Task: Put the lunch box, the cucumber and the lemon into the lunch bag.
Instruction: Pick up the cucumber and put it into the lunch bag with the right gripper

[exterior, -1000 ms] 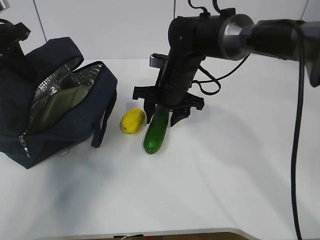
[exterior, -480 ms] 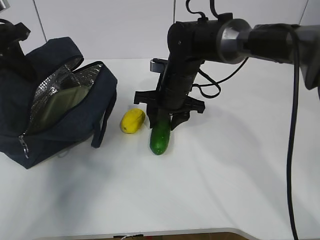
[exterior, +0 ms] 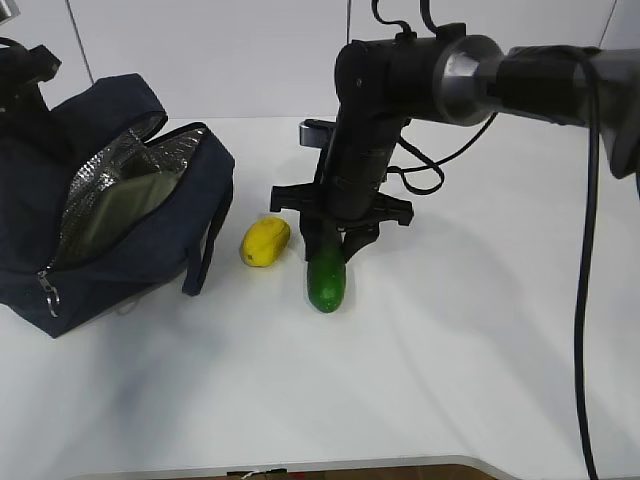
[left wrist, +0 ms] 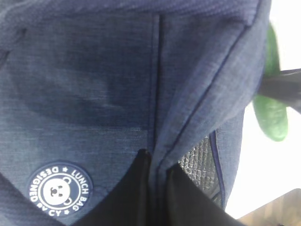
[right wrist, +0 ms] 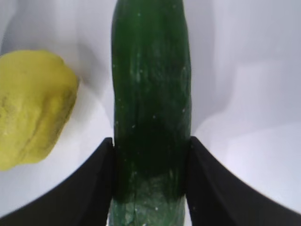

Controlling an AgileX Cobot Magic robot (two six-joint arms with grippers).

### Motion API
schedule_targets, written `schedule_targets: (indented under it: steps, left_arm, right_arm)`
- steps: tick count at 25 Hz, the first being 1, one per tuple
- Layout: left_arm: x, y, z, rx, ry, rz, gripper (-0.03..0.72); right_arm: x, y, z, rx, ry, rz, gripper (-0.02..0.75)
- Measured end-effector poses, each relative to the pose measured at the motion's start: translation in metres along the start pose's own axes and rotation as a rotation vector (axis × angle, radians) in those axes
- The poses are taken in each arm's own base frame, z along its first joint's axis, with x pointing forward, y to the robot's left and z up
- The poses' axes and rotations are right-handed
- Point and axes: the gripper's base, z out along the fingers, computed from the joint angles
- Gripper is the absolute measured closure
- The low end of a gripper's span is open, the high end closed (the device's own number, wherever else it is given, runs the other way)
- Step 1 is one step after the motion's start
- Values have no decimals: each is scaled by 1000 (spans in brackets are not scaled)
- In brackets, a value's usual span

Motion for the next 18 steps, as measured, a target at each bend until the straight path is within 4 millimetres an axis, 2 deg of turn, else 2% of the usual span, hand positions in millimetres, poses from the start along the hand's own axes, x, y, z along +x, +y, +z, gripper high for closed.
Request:
schedule_targets:
  steps: [5,12,18]
  left_arm:
    - [0,0,0,0,0,0,690]
    - [0,0,0,-1,-3,2,690]
    - [-1,0,0,1,-6,1,690]
  right_arm:
    - [-1,2,-9,10,29,-32,401]
    - [-16,15,-48,-30,-43,-84,402]
    - [-18,30,-67,-161,-56,-97,402]
